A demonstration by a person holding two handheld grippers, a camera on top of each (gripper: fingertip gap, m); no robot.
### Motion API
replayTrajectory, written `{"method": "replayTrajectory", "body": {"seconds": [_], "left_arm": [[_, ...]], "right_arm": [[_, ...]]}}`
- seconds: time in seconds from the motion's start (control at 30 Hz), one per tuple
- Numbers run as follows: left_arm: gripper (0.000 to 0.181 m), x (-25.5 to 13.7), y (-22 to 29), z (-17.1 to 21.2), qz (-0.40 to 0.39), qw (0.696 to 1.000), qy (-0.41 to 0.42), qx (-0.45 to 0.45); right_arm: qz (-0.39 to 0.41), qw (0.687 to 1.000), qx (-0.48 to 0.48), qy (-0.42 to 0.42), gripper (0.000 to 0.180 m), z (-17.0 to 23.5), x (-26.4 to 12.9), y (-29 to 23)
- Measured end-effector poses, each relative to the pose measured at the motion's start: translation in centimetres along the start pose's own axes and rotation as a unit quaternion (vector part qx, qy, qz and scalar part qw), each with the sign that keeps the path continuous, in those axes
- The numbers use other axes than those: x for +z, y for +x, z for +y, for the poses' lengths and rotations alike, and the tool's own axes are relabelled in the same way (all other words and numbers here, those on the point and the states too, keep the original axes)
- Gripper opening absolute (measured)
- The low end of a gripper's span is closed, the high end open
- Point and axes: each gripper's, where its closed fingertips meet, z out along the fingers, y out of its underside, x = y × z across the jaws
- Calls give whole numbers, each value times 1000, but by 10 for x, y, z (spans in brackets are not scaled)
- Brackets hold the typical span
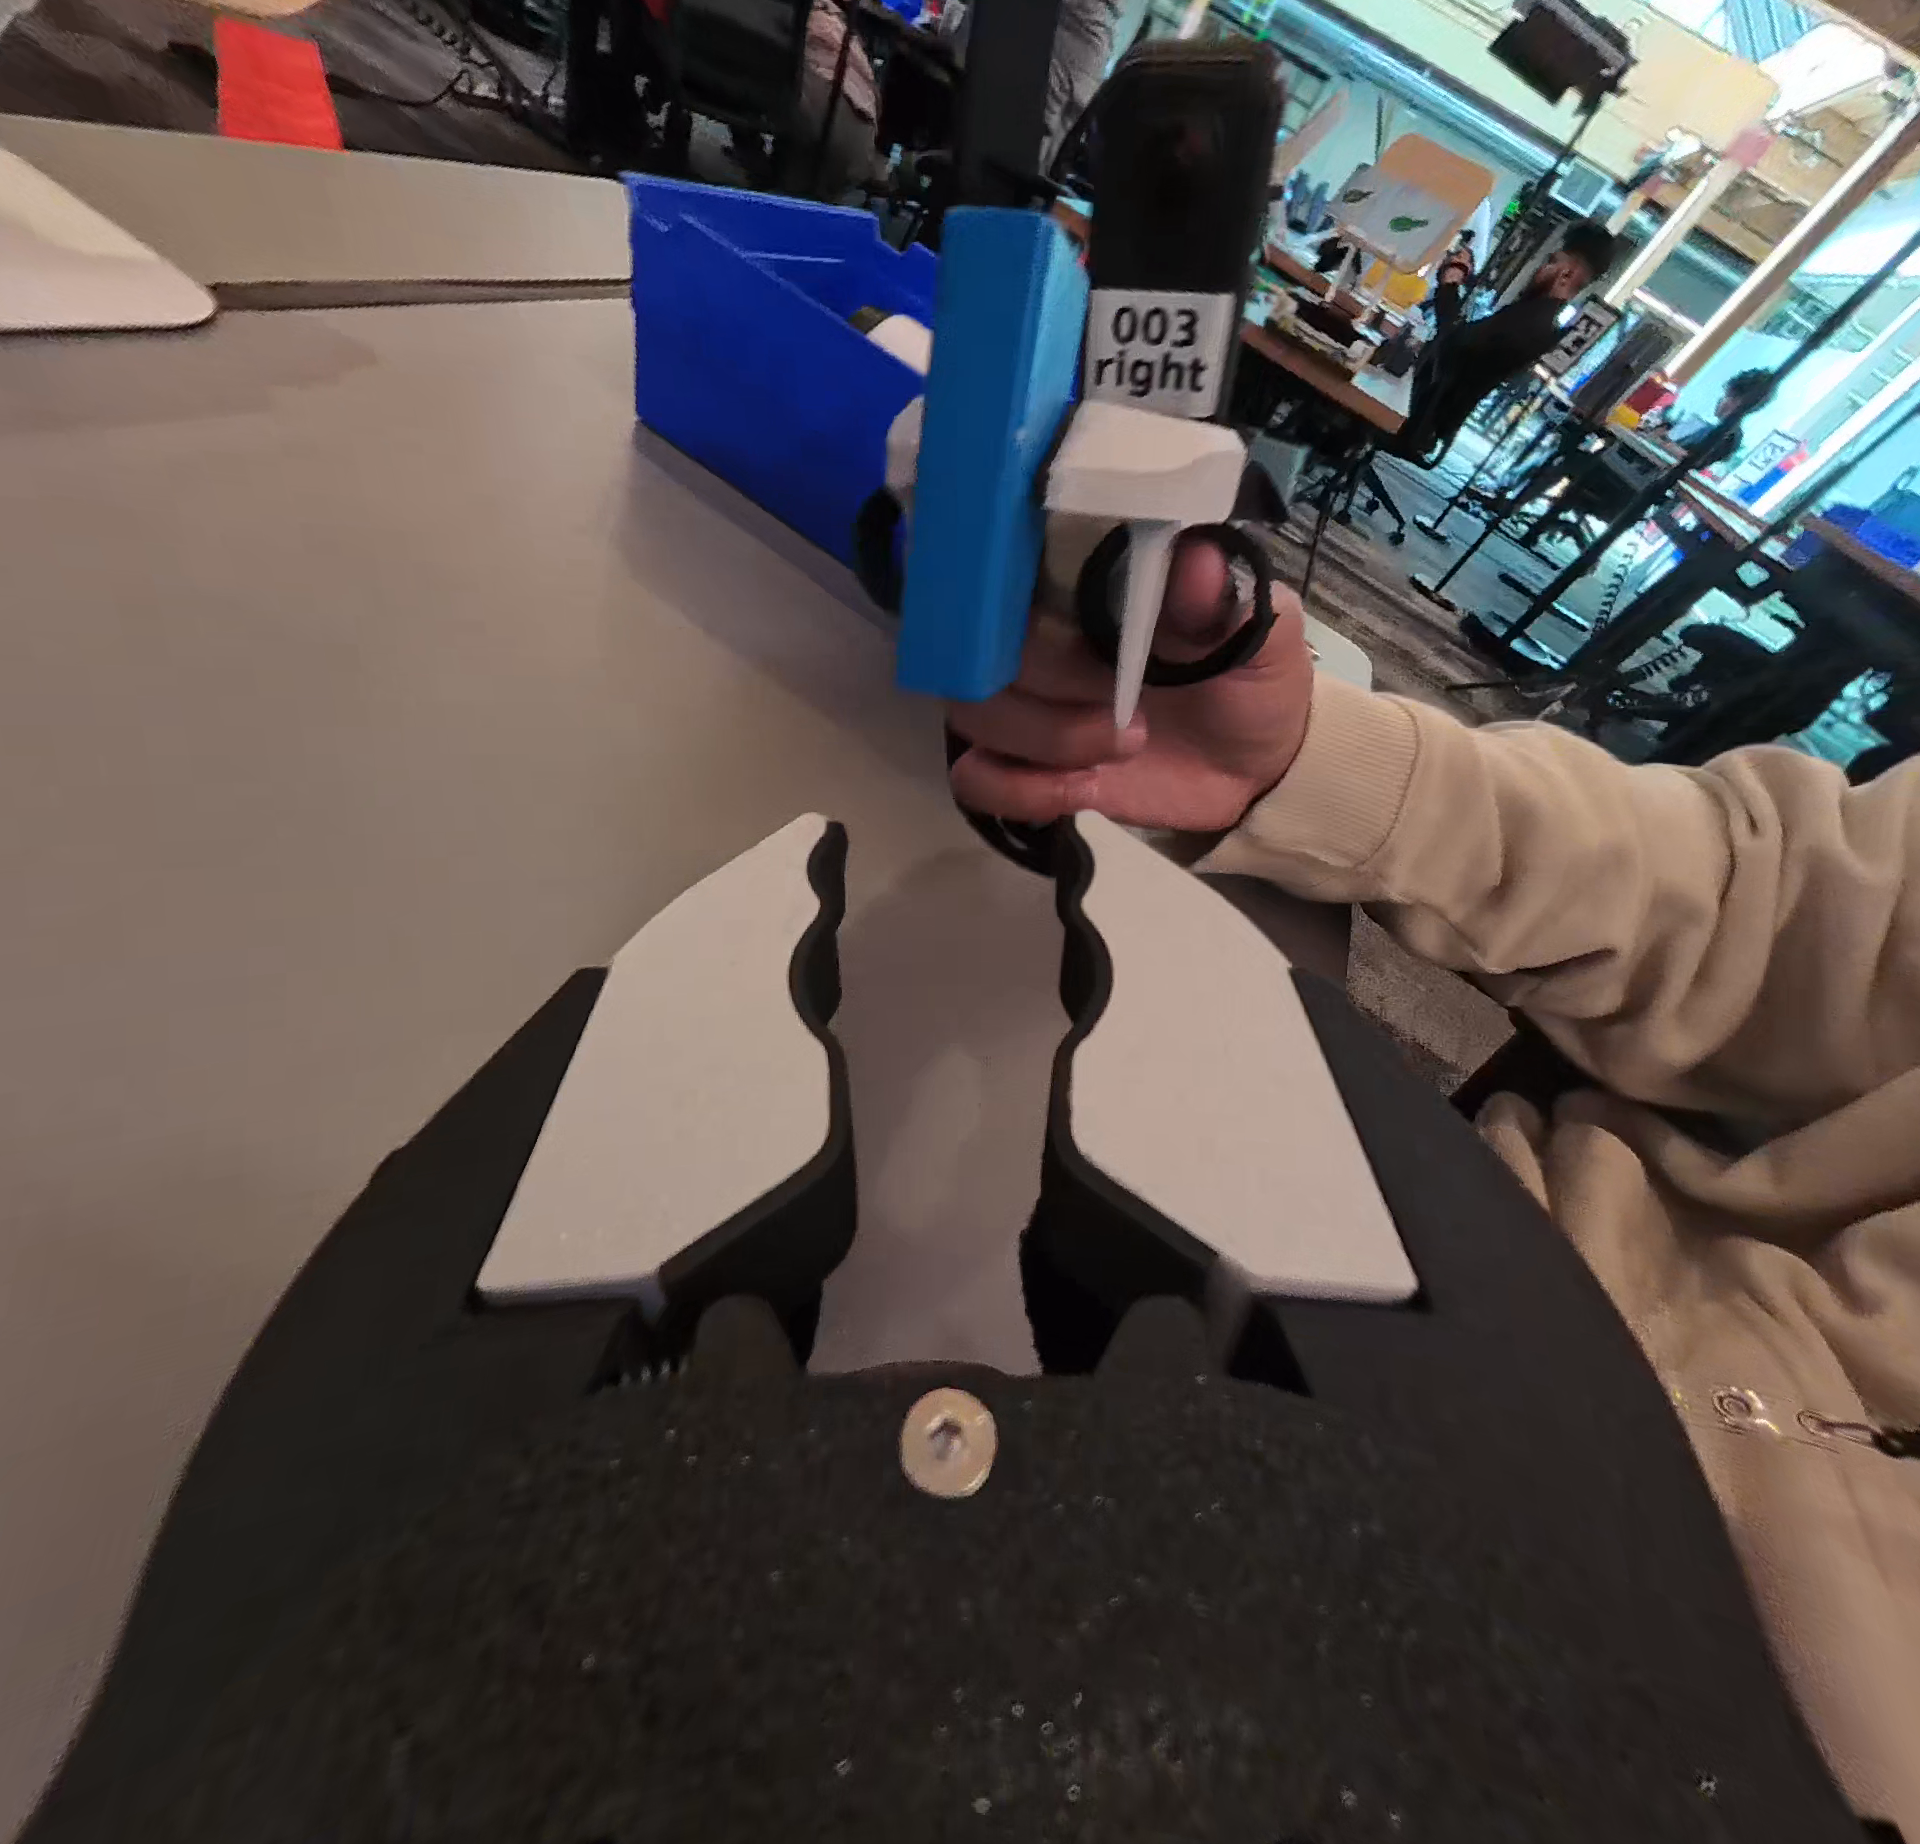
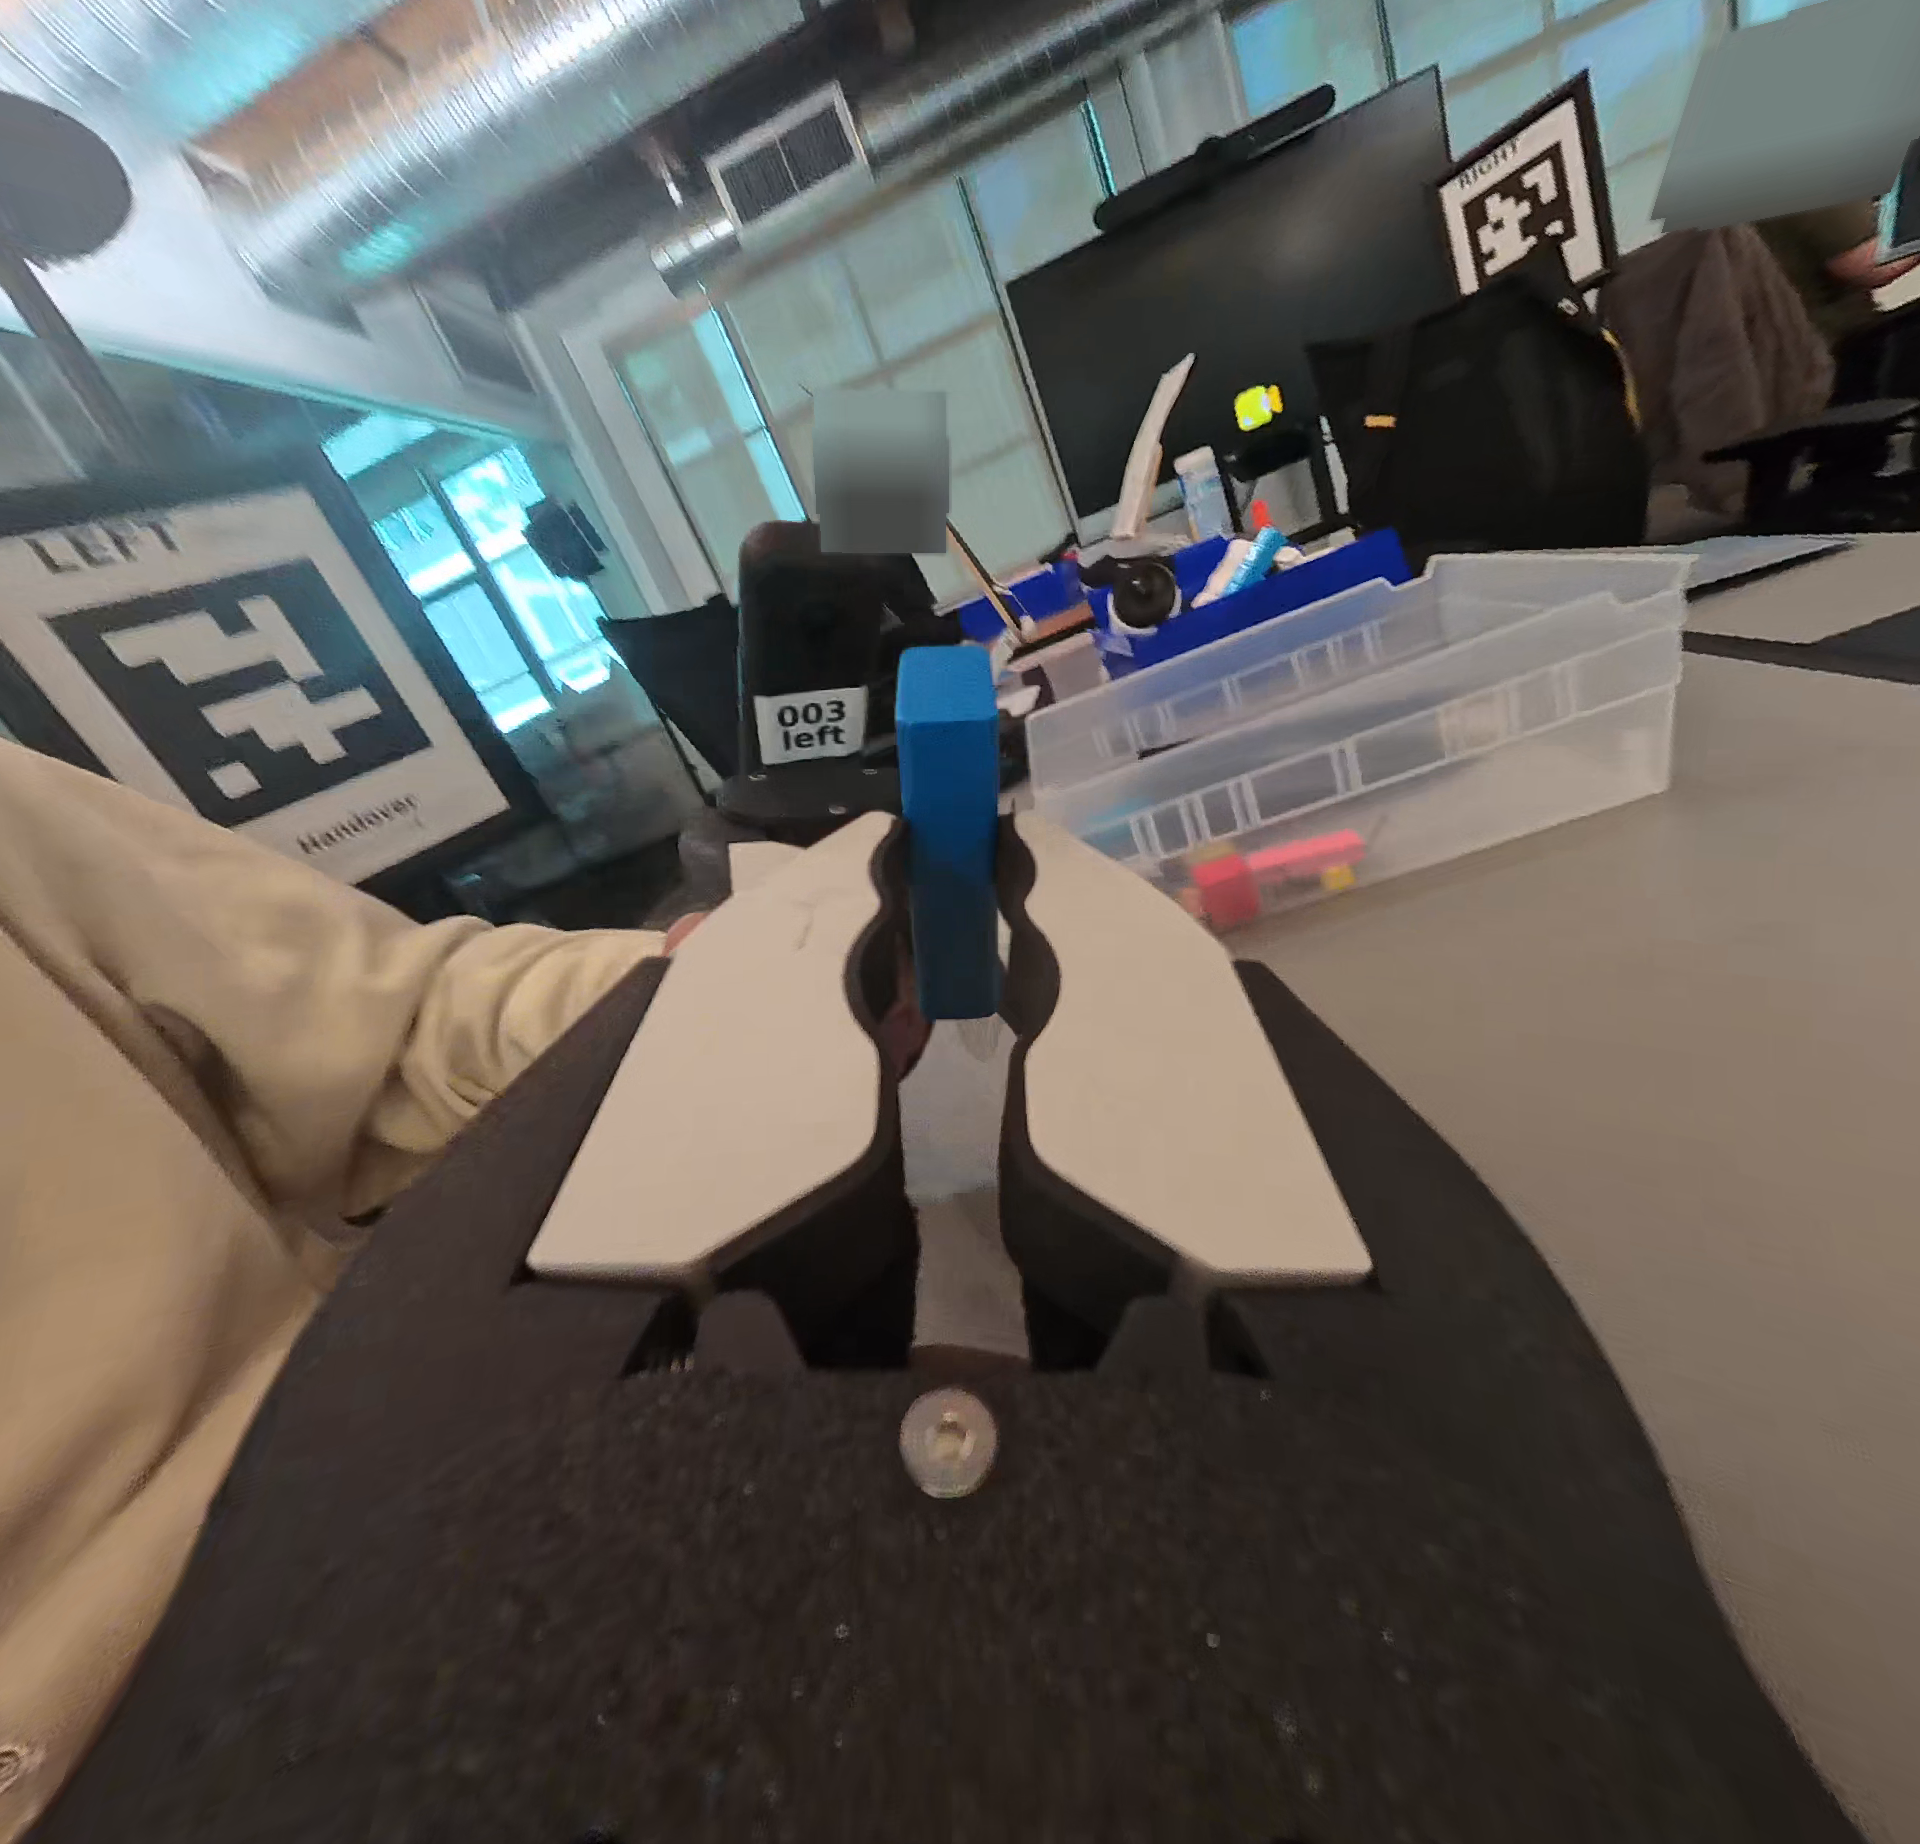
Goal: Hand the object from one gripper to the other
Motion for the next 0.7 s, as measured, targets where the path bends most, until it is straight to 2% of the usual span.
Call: {"method": "replayTrajectory", "body": {"seconds": [0.17, 0.3, 0.33, 0.37, 0.57, 0.7], "left_arm": [[38, 9, 18, 2, 44, 999, -8, 1], [35, 6, 17, -2, 31, 999, -3, 22], [21, 5, 18, -1, 29, 999, -5, 28], [18, 5, 18, -1, 28, 999, -9, 34], [16, 5, 18, 4, 6, 997, -39, 70], [16, 5, 14, 9, -4, 995, -57, 82]], "right_arm": [[-38, 999, 8, -15, 16, 7, 8, -13], [-62, 997, 13, -43, 16, 20, 11, -20], [-63, 997, 10, -48, 16, 22, 12, -21], [-68, 997, 9, -47, 16, 22, 12, -22], [-79, 995, 7, -65, 17, 24, 6, -22], [-40, 993, -32, -110, 38, 12, -7, -13]]}}
